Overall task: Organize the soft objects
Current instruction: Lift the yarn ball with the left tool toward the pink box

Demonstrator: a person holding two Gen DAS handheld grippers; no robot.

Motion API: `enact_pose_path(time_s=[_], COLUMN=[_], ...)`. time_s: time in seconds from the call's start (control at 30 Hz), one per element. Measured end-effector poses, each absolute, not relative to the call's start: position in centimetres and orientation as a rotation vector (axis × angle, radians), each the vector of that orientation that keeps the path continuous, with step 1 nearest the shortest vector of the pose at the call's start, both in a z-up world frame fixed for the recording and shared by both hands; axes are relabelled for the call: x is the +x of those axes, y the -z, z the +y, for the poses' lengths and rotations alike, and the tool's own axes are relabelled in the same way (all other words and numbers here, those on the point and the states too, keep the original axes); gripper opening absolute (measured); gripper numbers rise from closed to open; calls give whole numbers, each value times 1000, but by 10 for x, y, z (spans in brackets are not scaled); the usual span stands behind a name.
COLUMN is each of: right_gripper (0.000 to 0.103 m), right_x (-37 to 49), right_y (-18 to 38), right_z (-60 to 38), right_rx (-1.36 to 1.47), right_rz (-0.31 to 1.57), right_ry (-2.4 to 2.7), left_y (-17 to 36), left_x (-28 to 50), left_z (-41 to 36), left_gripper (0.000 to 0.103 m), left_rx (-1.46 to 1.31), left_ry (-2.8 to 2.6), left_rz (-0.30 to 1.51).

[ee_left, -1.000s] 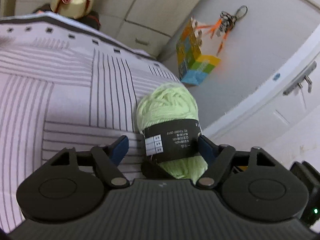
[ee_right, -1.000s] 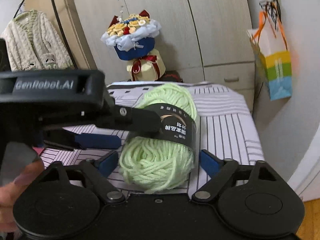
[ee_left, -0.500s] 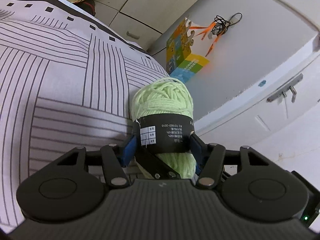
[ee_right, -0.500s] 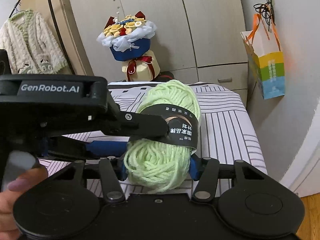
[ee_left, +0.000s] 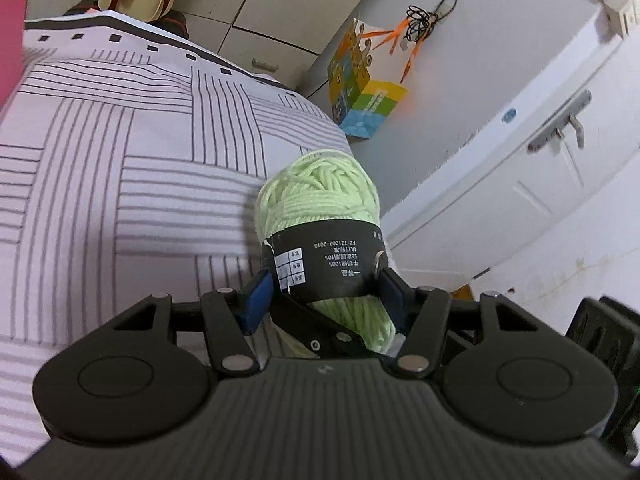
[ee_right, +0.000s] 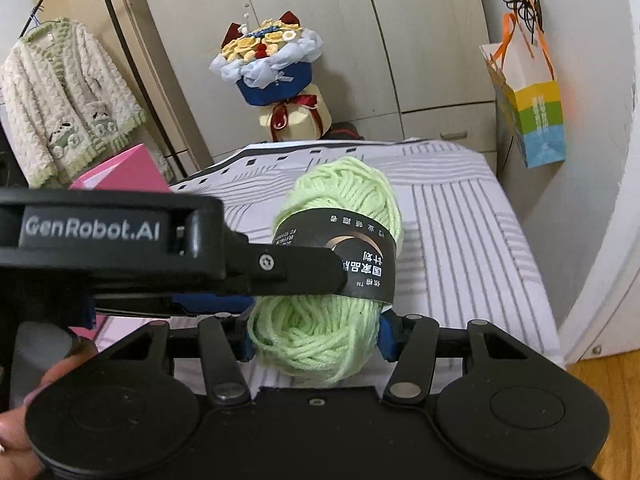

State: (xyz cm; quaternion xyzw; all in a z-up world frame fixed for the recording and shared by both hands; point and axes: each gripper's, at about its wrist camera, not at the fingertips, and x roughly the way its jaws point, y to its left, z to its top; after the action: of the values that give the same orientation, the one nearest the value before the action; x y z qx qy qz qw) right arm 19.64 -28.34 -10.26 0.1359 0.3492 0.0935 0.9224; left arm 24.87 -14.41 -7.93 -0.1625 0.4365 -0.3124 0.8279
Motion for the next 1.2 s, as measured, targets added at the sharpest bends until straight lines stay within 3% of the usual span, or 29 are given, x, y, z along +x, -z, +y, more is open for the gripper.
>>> enact_pose_path(time_s=[0.4, 0.77, 1.2], right_gripper=[60, 61, 61], right_x=[141, 101, 77], right_y=[92, 48, -6], right_z=[-249, -211, -143], right_rx=[277, 141, -53], right_rz=[776, 845, 711], right_ry=[-218, -329, -413], left_y=[67, 46, 6], left_x=[193, 144, 104], left_z=[-116, -53, 24], left_gripper=[58, 58, 59], left_rx=[-239, -329, -394], left_ry=[639, 741, 723], left_rz=[971, 1014, 857])
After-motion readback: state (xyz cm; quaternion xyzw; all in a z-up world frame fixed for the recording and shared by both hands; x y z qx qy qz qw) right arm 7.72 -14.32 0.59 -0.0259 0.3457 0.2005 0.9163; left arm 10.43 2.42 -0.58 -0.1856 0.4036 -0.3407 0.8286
